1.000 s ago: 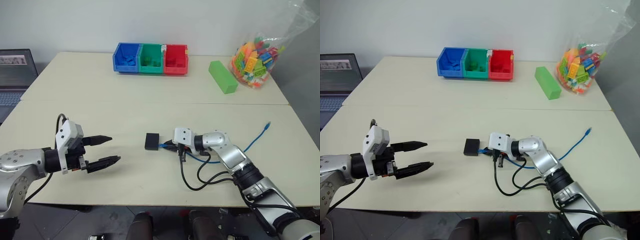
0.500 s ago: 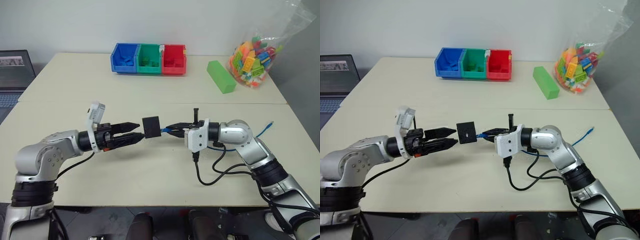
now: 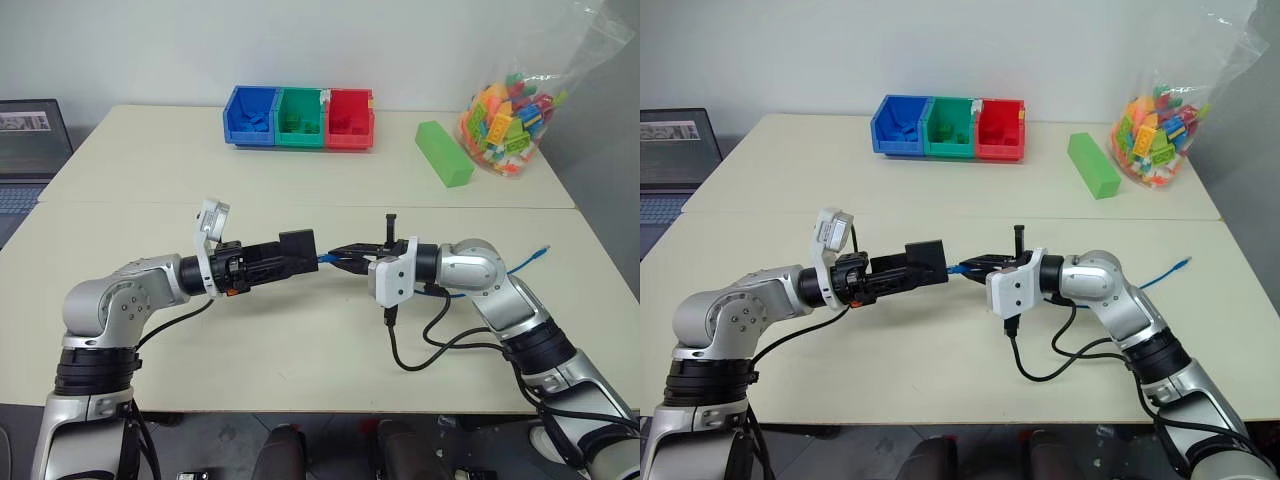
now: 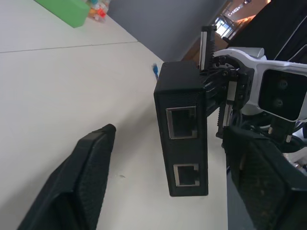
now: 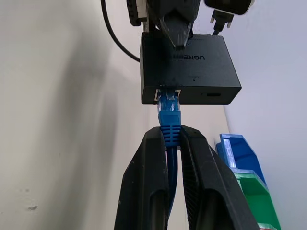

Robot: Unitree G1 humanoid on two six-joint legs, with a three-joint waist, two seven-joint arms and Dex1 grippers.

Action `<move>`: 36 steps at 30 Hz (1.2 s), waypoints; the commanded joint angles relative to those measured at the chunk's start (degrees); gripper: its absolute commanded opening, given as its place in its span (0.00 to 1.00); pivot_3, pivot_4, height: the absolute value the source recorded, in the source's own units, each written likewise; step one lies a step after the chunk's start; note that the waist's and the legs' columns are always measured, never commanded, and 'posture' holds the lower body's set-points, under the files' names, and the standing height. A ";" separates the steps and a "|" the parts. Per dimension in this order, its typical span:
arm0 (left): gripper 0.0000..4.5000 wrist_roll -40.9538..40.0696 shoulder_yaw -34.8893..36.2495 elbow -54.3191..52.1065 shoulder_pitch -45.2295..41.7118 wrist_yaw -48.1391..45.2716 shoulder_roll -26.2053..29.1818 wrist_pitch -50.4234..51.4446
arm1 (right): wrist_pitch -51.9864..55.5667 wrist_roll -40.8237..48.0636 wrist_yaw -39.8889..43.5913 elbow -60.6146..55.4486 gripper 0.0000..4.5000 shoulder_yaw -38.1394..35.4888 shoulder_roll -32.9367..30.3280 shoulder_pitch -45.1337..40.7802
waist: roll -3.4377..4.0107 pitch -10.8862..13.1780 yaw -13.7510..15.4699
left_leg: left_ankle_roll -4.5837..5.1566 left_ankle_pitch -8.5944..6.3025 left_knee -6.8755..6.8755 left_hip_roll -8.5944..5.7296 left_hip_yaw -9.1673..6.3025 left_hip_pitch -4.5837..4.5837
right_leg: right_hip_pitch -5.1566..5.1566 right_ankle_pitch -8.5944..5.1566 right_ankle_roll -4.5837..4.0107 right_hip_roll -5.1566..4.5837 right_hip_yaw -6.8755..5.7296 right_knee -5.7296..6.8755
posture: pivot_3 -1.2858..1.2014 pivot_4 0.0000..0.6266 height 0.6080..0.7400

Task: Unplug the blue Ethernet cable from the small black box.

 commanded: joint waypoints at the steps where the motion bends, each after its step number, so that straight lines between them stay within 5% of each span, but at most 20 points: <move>1: 0.60 -0.98 0.61 -0.99 -0.65 -0.93 0.21 -0.13 | -1.29 -0.57 -1.28 -1.60 0.02 -0.85 0.63 -1.57 | 0.00 0.00 0.02 | 0.00 0.00 0.00 0.00 0.00 0.00 | 0.00 0.00 0.00 0.00 0.00 0.00 | 0.52 0.24 1.00; 10: 0.18 -0.57 -0.09 -1.24 -0.64 -1.48 0.17 -0.38 | -1.83 -0.04 -0.64 -0.98 0.02 -0.72 1.11 -1.82 | 0.00 0.00 0.02 | 0.00 0.00 0.00 0.00 0.00 0.00 | 0.00 0.00 0.00 0.00 0.00 0.00 | 0.52 0.24 1.00; 17: 0.18 -0.53 -0.43 -1.89 0.00 -3.06 1.06 -0.37 | 0.34 2.70 2.70 -3.08 0.02 -0.47 0.46 -0.50 | 0.00 0.00 0.02 | 0.00 0.00 0.00 0.00 0.00 0.00 | 0.01 0.00 0.00 0.00 0.00 0.00 | 0.52 0.24 1.00; 22: 0.18 0.56 -1.77 -2.33 -0.53 -5.11 1.92 -2.02 | 5.67 7.08 7.34 -7.64 0.36 -1.80 -2.67 0.48 | 0.00 0.00 0.06 | 0.00 0.00 0.00 0.00 -0.01 0.00 | 0.01 0.00 0.00 0.00 0.00 -0.01 | 0.52 0.24 1.00; 24: 0.18 1.88 -2.99 -2.99 -0.37 -6.95 2.78 -3.86 | 9.92 10.41 9.36 -10.28 0.40 -2.61 -3.86 1.07 | 0.00 0.00 0.09 | 0.00 0.00 0.00 0.00 -0.02 -0.01 | 0.02 0.00 0.00 -0.01 -0.01 -0.02 | 0.52 0.24 1.00; 32: 0.18 4.03 -5.30 -4.86 -1.41 -11.10 4.05 -8.01 | 47.09 33.95 8.37 -18.35 0.40 -6.89 -0.52 3.27 | 0.00 0.00 0.01 | 0.01 0.00 0.00 0.00 -0.03 0.01 | 0.02 0.00 0.00 0.00 -0.02 -0.01 | 0.52 0.24 1.00; 36: 0.18 3.95 -5.36 -5.26 -1.73 -11.55 4.07 -8.05 | 59.50 38.87 5.19 -19.35 0.40 -8.16 1.52 3.38 | 0.00 0.00 0.07 | 0.01 0.00 -0.01 0.01 -0.04 -0.01 | 0.01 0.00 0.00 0.01 -0.02 -0.01 | 0.52 0.24 1.00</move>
